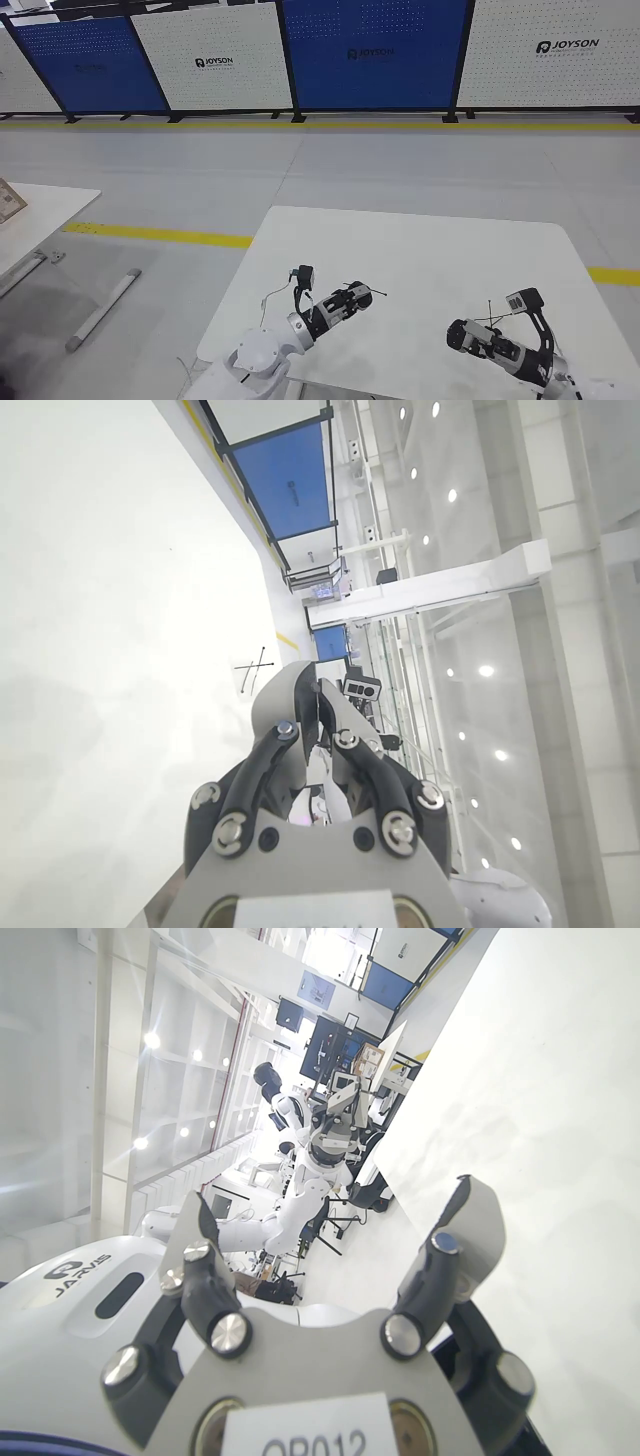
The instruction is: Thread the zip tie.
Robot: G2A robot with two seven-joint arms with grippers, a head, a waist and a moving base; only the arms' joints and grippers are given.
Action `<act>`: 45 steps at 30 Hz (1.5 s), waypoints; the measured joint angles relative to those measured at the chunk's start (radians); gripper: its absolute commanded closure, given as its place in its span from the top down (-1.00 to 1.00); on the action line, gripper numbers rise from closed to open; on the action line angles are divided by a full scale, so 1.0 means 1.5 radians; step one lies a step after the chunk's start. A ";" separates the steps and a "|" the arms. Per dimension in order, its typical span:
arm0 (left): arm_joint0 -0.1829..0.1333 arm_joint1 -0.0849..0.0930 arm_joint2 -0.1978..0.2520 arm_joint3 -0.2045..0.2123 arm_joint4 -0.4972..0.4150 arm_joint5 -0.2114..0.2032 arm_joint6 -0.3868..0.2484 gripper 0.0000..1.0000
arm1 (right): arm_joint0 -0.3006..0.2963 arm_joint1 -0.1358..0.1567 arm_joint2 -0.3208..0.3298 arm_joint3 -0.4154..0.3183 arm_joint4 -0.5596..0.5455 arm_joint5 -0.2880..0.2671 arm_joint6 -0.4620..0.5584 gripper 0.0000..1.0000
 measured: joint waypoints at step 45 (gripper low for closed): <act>0.065 0.007 -0.042 -0.158 0.108 -0.025 0.053 -1.00 | 0.000 0.000 0.000 0.000 0.000 0.000 0.000 1.00</act>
